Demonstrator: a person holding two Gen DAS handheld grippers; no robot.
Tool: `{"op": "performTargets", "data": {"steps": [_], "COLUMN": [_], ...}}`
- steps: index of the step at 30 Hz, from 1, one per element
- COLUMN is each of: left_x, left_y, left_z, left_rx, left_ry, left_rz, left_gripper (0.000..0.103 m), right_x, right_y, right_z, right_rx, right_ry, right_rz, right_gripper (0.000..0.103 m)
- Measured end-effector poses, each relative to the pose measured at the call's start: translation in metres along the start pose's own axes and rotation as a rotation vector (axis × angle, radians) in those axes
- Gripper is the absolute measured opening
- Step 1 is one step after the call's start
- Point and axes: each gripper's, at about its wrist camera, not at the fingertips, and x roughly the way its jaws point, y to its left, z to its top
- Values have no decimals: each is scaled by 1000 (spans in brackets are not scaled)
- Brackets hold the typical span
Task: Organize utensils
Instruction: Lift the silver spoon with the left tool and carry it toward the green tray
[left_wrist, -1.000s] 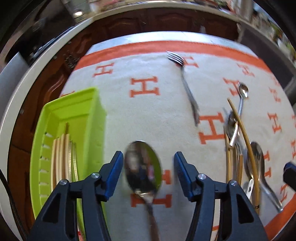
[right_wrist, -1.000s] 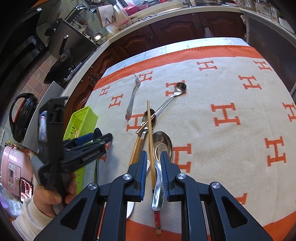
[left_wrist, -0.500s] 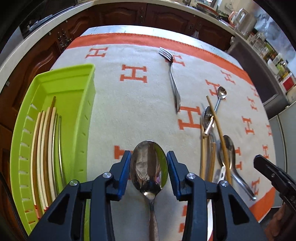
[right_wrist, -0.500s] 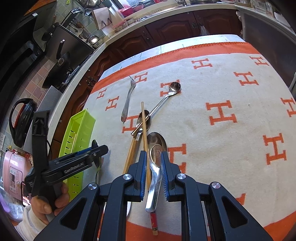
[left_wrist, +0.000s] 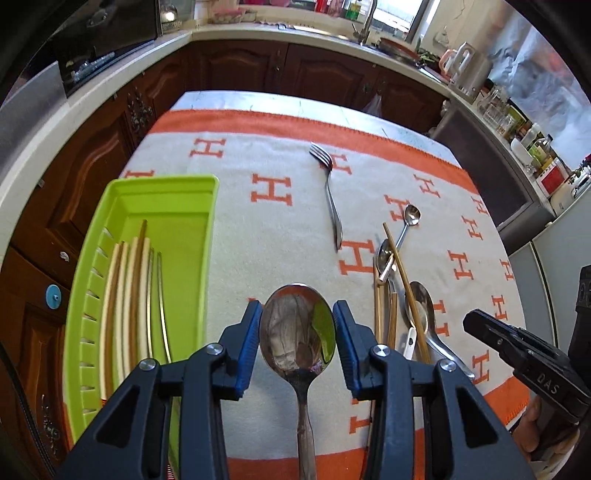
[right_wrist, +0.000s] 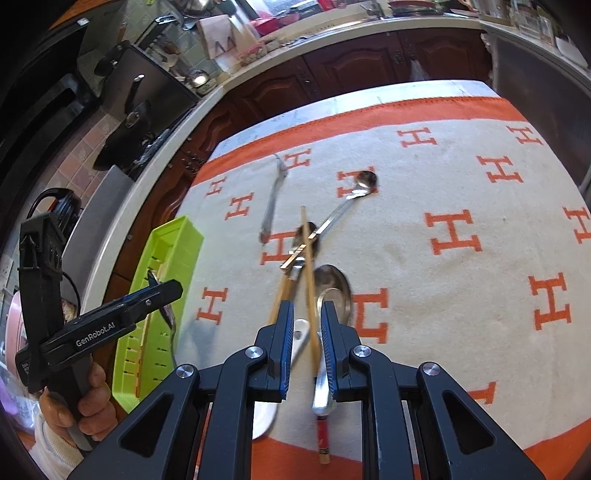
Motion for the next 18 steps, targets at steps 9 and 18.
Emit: {"op": "performTargets", "data": {"steps": [9, 18], "left_x": [-2, 25], "left_y": [6, -3], "left_z": [0, 10], "left_rx": [-45, -11], "left_ry": [-15, 27], "left_rz": [-41, 35], "left_gripper": [37, 37], "right_x": [7, 17], "right_y": [53, 63], "right_z": [-13, -17], "right_rx": [-148, -137], "right_ry": [68, 98], "right_rz": [173, 167], "right_gripper": [15, 15]}}
